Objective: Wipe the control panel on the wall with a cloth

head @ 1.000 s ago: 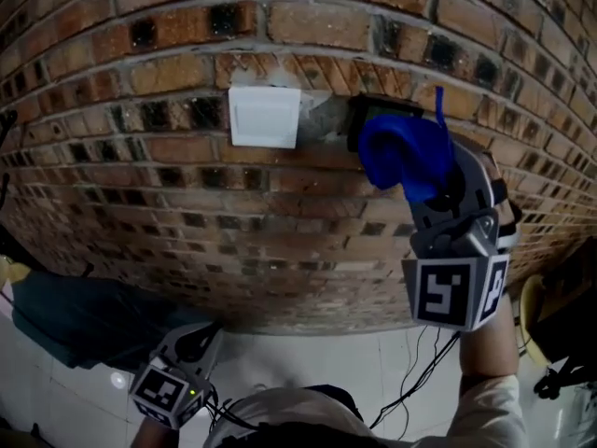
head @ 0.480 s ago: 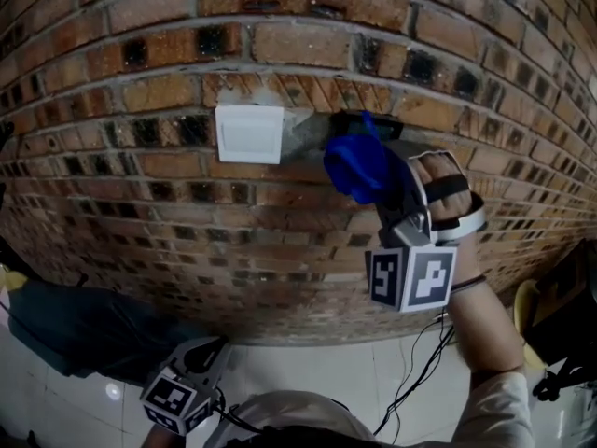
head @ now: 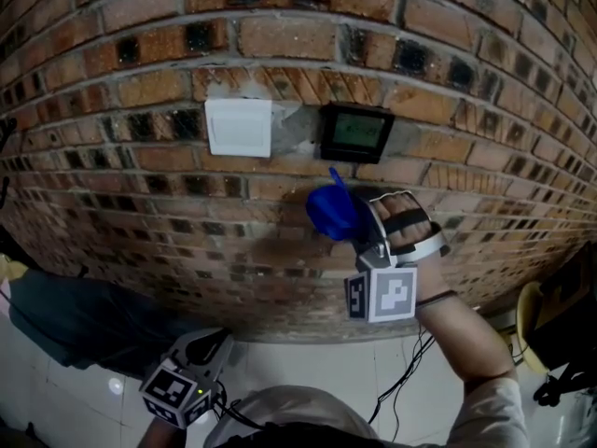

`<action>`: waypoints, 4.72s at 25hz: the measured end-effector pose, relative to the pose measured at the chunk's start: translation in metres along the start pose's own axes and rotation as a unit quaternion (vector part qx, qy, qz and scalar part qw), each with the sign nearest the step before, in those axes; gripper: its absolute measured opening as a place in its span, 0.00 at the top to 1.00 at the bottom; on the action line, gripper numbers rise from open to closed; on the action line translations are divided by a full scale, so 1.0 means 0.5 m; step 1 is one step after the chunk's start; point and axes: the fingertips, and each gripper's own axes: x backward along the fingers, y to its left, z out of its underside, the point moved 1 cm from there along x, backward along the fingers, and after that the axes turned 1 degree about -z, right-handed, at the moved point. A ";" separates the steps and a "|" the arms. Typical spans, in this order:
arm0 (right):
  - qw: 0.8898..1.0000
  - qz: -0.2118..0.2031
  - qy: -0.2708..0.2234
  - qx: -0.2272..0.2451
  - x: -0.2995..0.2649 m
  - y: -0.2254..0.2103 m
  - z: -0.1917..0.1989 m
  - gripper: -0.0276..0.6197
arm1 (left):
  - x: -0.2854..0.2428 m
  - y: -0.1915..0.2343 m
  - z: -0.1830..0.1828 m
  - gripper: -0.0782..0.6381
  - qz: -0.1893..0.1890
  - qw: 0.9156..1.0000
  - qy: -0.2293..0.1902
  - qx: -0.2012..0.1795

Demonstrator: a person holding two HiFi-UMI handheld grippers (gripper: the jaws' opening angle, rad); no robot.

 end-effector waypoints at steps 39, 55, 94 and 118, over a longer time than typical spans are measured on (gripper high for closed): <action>0.994 0.102 -0.039 -0.016 0.066 -0.178 -0.040 0.82 | 0.006 0.002 0.019 0.89 -0.005 1.000 0.005 0.001; 0.995 0.103 -0.007 0.013 0.021 -0.145 -0.029 0.82 | 0.020 0.005 0.024 0.89 -0.009 1.000 0.000 0.004; 0.998 0.064 -0.002 -0.015 -0.012 -0.054 -0.023 0.82 | 0.020 0.008 0.036 0.89 -0.016 1.000 0.010 0.003; 0.989 0.146 -0.012 -0.022 0.030 -0.237 -0.021 0.82 | 0.016 0.010 0.047 0.89 -0.009 1.000 0.013 0.009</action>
